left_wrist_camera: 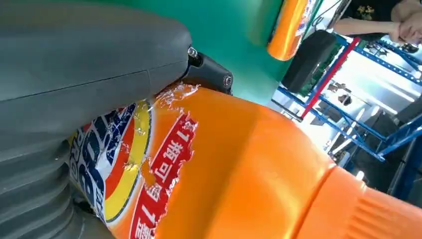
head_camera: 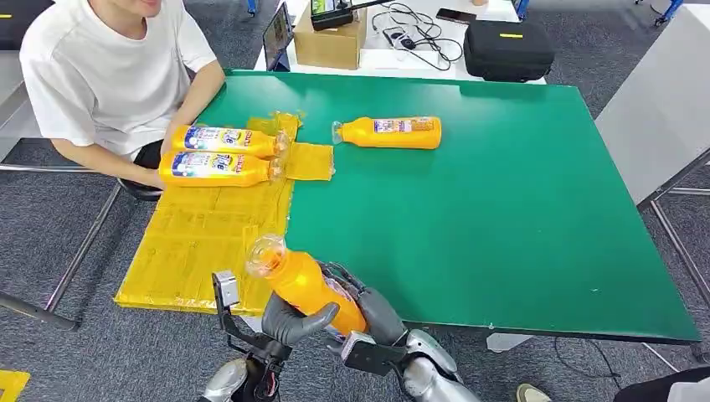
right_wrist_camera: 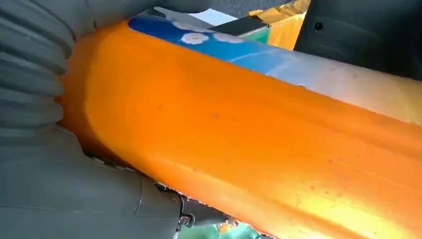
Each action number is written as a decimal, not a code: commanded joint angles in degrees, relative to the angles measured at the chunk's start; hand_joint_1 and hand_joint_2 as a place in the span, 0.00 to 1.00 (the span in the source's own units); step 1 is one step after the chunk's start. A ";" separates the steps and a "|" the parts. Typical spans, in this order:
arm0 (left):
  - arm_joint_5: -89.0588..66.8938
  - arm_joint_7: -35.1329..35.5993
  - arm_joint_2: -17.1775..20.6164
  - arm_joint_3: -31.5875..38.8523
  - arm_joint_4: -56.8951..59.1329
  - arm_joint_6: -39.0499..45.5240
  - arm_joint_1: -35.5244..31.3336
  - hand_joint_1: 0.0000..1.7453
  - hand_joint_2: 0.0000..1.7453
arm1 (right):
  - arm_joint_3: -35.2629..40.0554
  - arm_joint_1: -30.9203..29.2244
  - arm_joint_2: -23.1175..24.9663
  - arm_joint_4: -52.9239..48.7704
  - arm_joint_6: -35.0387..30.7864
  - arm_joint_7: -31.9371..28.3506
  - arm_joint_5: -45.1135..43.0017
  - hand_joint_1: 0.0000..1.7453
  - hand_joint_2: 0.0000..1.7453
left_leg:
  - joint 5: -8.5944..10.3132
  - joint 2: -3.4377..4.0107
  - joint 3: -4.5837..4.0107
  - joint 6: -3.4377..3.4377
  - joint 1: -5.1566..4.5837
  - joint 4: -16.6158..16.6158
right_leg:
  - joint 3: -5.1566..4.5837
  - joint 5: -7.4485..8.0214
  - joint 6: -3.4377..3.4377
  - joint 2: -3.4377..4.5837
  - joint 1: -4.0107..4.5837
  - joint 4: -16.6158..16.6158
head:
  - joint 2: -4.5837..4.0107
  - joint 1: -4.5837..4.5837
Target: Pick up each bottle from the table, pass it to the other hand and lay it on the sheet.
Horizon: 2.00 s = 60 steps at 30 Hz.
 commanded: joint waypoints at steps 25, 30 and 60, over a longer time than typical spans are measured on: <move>-52.97 1.81 2.68 4.02 22.16 46.14 -24.32 1.00 1.00 | -4.77 3.71 4.72 -3.39 -14.02 -3.69 -5.63 0.00 0.00 | -0.04 0.04 0.23 -0.07 0.04 -0.03 | 0.26 -0.04 -0.11 0.00 0.06 0.01 | 0.00 0.02; -72.94 11.25 6.87 -0.03 39.39 48.66 -37.00 1.00 1.00 | -6.47 3.23 6.75 -2.18 -14.10 -5.20 -9.08 0.00 0.00 | 0.03 -0.11 0.15 -0.09 0.06 0.00 | 0.22 -0.02 -0.12 -0.13 0.07 0.04 | 0.00 0.02; -82.48 18.92 6.77 7.45 56.13 32.84 -42.66 1.00 1.00 | -9.57 2.40 8.31 0.68 -10.17 -5.41 -14.33 0.00 0.00 | 0.06 -0.01 0.14 -0.12 0.02 -0.04 | 0.18 -0.01 -0.06 0.00 0.03 0.08 | 0.00 0.00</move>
